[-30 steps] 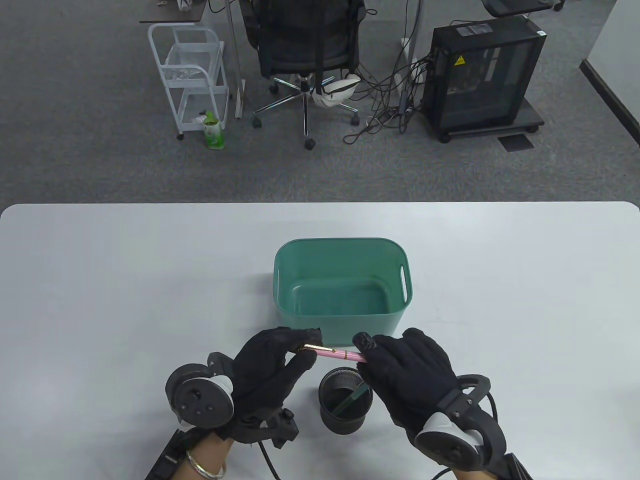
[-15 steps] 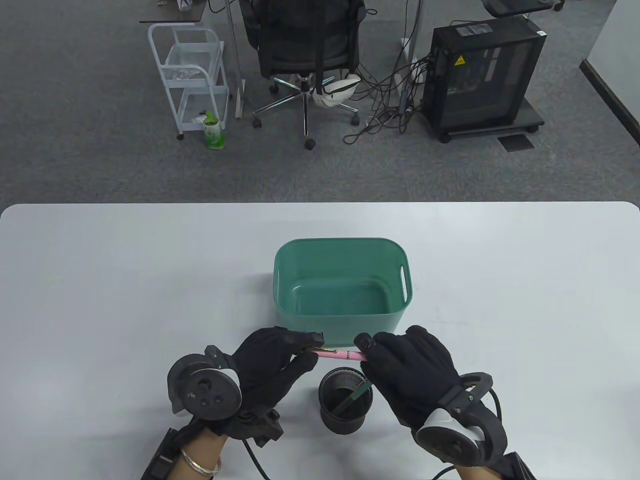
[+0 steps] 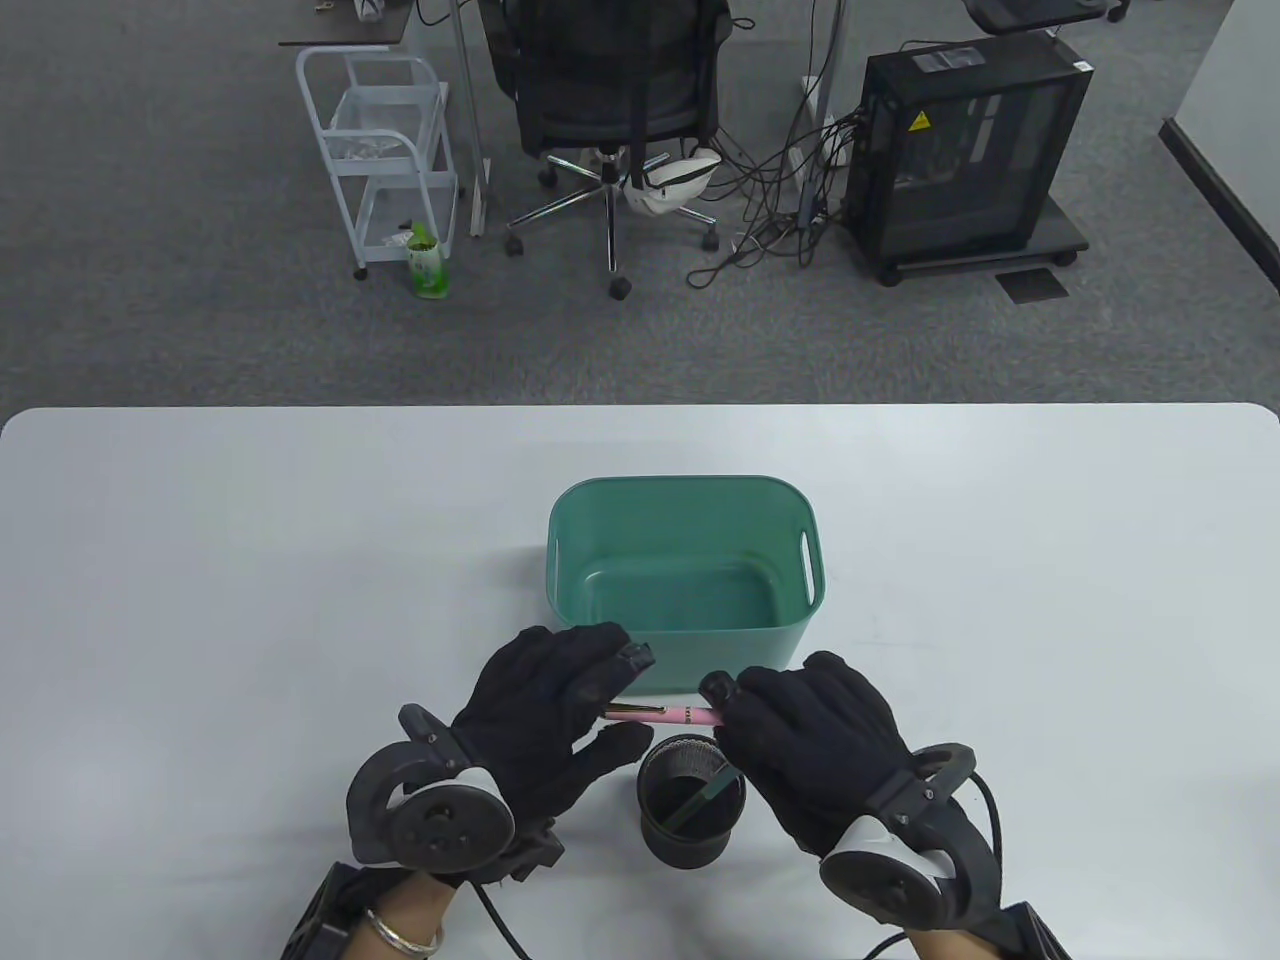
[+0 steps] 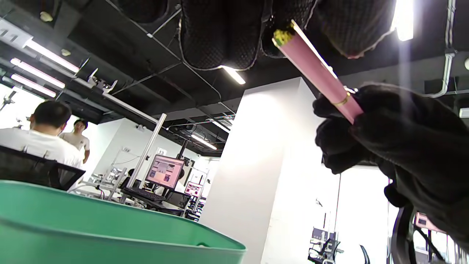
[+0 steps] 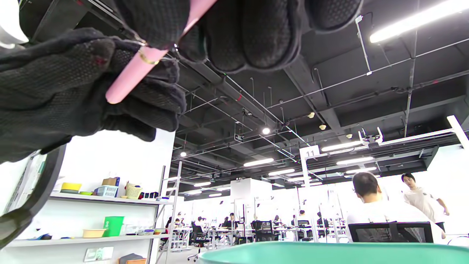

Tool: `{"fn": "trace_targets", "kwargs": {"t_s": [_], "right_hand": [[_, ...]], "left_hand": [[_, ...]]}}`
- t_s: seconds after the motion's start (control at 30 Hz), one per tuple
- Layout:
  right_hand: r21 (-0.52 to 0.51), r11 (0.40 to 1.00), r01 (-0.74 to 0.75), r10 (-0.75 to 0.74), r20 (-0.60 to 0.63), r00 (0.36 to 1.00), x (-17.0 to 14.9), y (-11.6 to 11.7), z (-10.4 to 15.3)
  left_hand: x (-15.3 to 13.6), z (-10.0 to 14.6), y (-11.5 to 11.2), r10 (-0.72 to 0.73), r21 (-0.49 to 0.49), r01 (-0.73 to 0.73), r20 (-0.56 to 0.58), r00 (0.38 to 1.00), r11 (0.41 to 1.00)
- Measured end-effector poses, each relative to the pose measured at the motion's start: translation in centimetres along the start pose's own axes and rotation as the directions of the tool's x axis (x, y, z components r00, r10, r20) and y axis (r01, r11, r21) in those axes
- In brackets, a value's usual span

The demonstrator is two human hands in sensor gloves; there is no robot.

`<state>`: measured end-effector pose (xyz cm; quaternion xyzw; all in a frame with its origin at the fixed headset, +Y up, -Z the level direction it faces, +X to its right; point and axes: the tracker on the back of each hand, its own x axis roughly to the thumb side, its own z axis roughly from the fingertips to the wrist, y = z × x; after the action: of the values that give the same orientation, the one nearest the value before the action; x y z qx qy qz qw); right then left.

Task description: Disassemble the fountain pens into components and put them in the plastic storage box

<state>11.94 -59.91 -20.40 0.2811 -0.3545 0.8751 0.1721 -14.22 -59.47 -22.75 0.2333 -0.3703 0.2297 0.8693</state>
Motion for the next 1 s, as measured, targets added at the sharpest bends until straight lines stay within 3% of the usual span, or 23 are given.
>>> {"fn": "trace_targets", "kwargs": {"t_s": [0.13, 0.47, 0.63, 0.8, 1.0], "right_hand": [[0.000, 1.000, 0.000, 0.000, 0.011, 1.000, 0.2, 0.2, 0.0], [0.005, 1.000, 0.013, -0.013, 0.024, 1.000, 0.3, 0.2, 0.0], [0.052, 0.998, 0.042, -0.045, 0.052, 0.998, -0.1, 0.0, -0.1], [0.118, 0.985, 0.123, -0.129, 0.048, 0.990, -0.5, -0.4, -0.4], [0.127, 0.968, 0.216, -0.222, 0.036, 0.974, -0.9, -0.8, -0.6]], "left_hand": [[0.2, -0.2, -0.5, -0.027, -0.062, 0.028, 0.021, 0.999, 0.998], [0.5, -0.3, -0.9, -0.033, -0.104, 0.037, 0.042, 0.999, 0.994], [0.8, -0.5, -1.2, -0.008, -0.146, 0.021, 0.094, 0.996, 0.989], [1.1, -0.3, -0.6, 0.004, -0.106, 0.013, 0.161, 0.987, 0.994], [1.8, -0.2, 0.1, -0.015, -0.062, 0.027, 0.187, 0.982, 0.998]]}}
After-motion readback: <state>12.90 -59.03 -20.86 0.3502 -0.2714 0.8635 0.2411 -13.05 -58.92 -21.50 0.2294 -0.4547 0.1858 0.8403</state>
